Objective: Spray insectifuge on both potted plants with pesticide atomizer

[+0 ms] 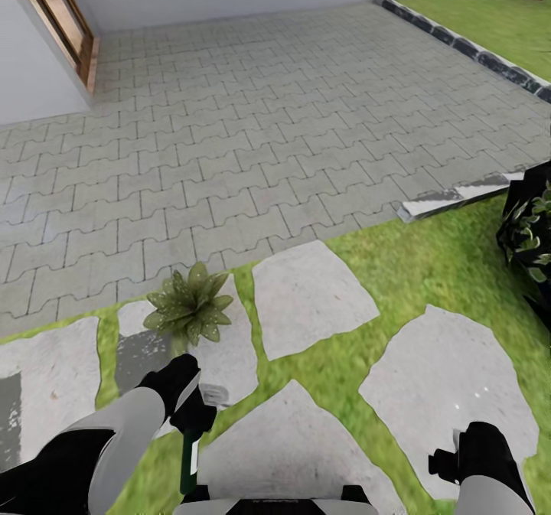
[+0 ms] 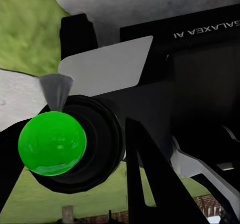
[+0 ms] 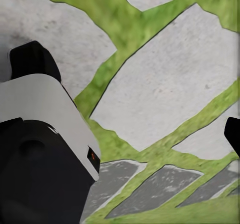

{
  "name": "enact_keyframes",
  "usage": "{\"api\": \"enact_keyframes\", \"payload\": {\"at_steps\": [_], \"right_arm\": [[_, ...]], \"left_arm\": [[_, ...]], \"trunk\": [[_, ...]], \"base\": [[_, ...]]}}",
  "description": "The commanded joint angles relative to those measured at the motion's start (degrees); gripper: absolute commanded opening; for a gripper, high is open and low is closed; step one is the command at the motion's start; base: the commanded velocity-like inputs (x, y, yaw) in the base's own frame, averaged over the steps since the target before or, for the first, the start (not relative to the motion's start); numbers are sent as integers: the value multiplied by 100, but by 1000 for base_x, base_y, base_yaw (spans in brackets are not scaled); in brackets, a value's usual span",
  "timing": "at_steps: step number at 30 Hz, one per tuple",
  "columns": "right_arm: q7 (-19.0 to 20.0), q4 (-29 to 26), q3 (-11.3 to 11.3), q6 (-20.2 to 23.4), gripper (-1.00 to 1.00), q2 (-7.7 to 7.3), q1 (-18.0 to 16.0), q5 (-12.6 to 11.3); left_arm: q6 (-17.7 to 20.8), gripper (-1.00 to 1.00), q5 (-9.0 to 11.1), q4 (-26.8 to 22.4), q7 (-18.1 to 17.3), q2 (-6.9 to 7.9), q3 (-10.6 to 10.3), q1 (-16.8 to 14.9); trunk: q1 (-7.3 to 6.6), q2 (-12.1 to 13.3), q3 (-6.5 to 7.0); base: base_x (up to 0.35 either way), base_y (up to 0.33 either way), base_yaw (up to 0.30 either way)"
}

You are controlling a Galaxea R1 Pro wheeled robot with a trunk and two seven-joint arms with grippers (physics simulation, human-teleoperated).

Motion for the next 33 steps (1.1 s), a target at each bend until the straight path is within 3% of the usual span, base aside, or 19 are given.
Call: {"api": "enact_keyframes", "payload": {"at_steps": [1, 20, 33], "right_arm": [[54, -10, -21, -5, 100, 2, -7, 60], [37, -10, -21, -9, 100, 1, -6, 60], [43, -12, -21, -9, 100, -1, -6, 60]], "left_arm": [[23, -100, -60, -11, -44, -1, 20, 0], [23, -100, -50, -8, -44, -1, 44, 13], [23, -100, -50, -15, -44, 8, 40, 121]], "trunk": [[-2, -3, -4], [-2, -3, -104], [-2, -3, -112]], "base": [[-179, -151, 39], [-29, -26, 164], [0, -1, 21]]}}
